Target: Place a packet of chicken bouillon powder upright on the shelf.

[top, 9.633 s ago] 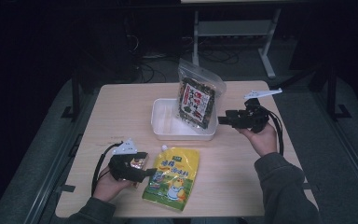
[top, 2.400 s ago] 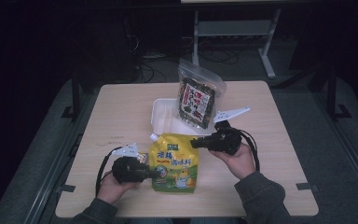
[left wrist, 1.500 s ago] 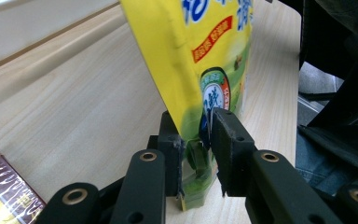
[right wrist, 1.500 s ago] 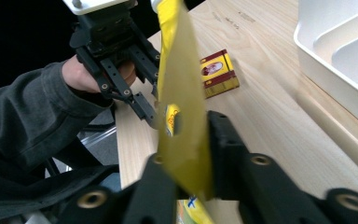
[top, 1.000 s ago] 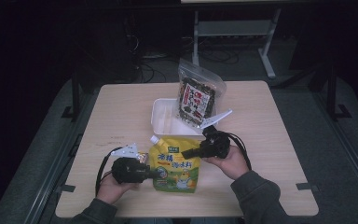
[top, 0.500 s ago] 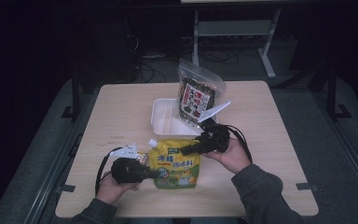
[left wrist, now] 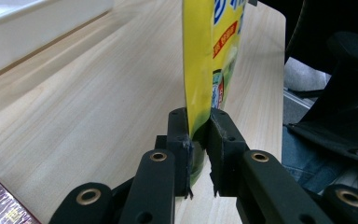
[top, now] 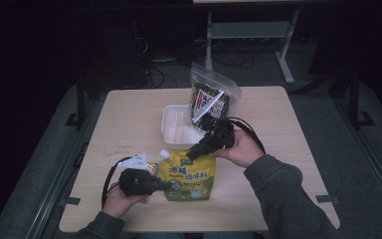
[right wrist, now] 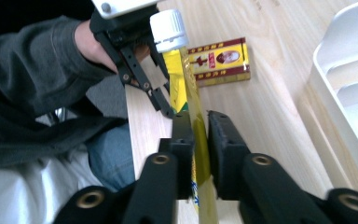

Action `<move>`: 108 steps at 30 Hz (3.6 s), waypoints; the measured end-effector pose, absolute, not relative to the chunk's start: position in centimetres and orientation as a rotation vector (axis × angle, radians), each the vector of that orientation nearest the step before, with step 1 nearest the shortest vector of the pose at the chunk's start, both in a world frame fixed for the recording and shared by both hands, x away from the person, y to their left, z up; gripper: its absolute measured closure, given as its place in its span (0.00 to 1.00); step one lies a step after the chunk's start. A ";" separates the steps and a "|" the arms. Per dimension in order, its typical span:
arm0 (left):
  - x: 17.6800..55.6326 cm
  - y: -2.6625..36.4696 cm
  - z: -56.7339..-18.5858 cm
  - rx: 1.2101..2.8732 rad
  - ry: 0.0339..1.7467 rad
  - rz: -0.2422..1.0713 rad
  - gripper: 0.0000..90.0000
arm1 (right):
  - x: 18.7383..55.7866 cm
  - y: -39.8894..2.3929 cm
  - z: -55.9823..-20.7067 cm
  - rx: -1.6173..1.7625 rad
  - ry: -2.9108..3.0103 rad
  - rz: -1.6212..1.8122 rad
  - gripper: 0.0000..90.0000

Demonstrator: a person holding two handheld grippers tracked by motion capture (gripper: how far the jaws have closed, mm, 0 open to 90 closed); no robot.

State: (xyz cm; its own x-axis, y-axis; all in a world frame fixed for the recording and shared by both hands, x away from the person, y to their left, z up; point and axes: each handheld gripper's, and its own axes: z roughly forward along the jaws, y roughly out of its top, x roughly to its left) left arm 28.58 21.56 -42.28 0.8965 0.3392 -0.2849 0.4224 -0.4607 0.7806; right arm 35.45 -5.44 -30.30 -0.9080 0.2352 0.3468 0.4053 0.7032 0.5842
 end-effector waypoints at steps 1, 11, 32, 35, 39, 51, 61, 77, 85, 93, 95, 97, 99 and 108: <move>28.6 21.6 -42.3 2.092 0.547 -0.107 0.88 | 35.5 -5.3 -30.2 -0.509 -2.674 -0.989 0.91; 28.5 22.0 -41.7 2.081 0.561 -0.050 0.73 | 35.2 -5.5 -30.3 -0.509 -2.604 -0.946 0.99; 28.9 24.9 -41.1 2.042 0.703 0.086 0.39 | 36.0 -7.7 -29.1 -0.695 -2.289 -1.294 0.99; 28.9 25.2 -41.2 2.045 0.716 0.099 0.38 | 36.4 -7.7 -28.9 -0.729 -2.253 -1.349 0.99; 29.0 25.4 -41.2 2.045 0.735 0.112 0.36 | 36.9 -7.4 -28.5 -0.758 -2.245 -1.401 0.99; 29.1 26.1 -41.0 2.023 0.778 0.149 0.34 | 38.4 -7.0 -27.3 -0.890 -2.121 -1.605 0.99; 29.1 26.3 -41.0 2.015 0.801 0.173 0.33 | 39.9 -6.1 -26.9 -0.983 -2.092 -1.637 0.99; 29.2 26.6 -41.2 2.012 0.816 0.172 0.32 | 42.3 -5.1 -27.0 -1.109 -2.069 -1.687 0.99; 29.3 26.6 -41.3 2.015 0.817 0.162 0.32 | 43.5 -4.9 -27.6 -1.186 -2.056 -1.700 0.99; 29.3 26.7 -41.4 2.019 0.809 0.154 0.33 | 44.8 -4.2 -28.6 -1.299 -2.002 -1.738 0.99; 29.3 26.7 -41.4 2.017 0.810 0.154 0.32 | 45.1 -3.9 -28.8 -1.320 -1.998 -1.743 0.99; 29.3 26.7 -41.4 2.017 0.811 0.152 0.32 | 45.3 -3.6 -28.8 -1.340 -2.016 -1.737 0.99; 29.3 26.8 -41.4 2.017 0.813 0.152 0.32 | 45.7 -3.1 -28.9 -1.357 -2.017 -1.738 0.99; 29.3 27.0 -41.4 2.013 0.817 0.155 0.32 | 46.4 -1.9 -29.4 -1.392 -2.016 -1.754 0.99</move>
State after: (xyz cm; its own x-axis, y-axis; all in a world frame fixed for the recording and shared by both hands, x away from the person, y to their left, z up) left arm 29.28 27.02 -41.42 0.7710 0.6030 -0.2048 0.4861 -0.3494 0.8010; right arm 46.42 -1.88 -29.39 -0.5666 0.5411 0.6215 0.6905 -0.0999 0.7164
